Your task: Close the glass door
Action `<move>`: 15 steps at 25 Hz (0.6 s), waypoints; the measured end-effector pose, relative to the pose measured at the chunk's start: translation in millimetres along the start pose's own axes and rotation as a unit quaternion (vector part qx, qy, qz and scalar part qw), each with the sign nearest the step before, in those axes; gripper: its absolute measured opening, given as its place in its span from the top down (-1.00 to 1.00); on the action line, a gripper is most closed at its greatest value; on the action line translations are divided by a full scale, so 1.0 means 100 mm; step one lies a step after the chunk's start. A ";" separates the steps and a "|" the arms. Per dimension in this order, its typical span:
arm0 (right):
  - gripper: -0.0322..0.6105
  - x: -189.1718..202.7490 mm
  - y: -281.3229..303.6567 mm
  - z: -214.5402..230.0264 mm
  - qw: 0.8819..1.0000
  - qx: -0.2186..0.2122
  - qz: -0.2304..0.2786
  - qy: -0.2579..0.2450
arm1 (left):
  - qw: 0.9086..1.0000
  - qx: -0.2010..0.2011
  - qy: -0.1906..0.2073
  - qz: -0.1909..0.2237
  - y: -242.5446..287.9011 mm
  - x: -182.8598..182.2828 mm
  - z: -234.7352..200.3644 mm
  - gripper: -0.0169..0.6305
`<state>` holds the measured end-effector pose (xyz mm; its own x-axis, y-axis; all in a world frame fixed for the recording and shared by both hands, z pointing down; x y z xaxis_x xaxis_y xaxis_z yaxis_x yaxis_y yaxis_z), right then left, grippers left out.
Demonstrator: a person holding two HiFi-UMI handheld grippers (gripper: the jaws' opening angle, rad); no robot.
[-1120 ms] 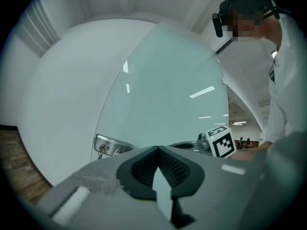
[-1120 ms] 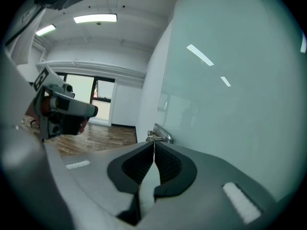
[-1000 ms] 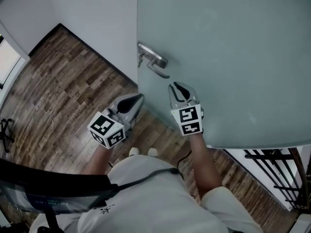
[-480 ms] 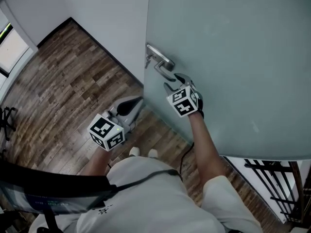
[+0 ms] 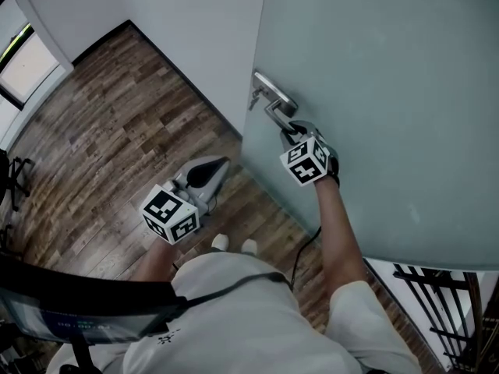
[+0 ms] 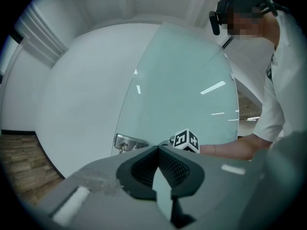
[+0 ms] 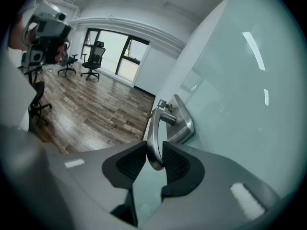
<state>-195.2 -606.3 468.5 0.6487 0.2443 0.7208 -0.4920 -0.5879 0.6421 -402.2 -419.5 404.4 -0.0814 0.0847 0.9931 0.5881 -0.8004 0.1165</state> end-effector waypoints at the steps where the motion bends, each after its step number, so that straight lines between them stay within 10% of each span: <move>1: 0.57 0.00 0.01 -0.01 1.000 0.002 -0.007 -0.014 | 1.000 -0.001 0.000 0.000 -0.02 0.01 0.00 0.93; 15: 0.64 0.03 -0.02 -0.03 0.998 -0.029 -0.039 -0.031 | 1.000 0.003 0.000 0.005 -0.12 0.07 -0.01 0.93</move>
<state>-194.6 -601.9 470.0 0.7203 0.2385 0.6514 -0.4704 -0.5222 0.7114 -410.4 -409.6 410.3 -0.0749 0.0770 0.9942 0.5945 -0.7970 0.1065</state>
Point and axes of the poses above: the fingertips, and each gripper's own axes: y forward along the fingers, z to its right, x out of its underside, the point moved 10 cm from there along -y, backward along the fingers, and after that the axes turned 14 degrees about y, right-handed, at the moved point
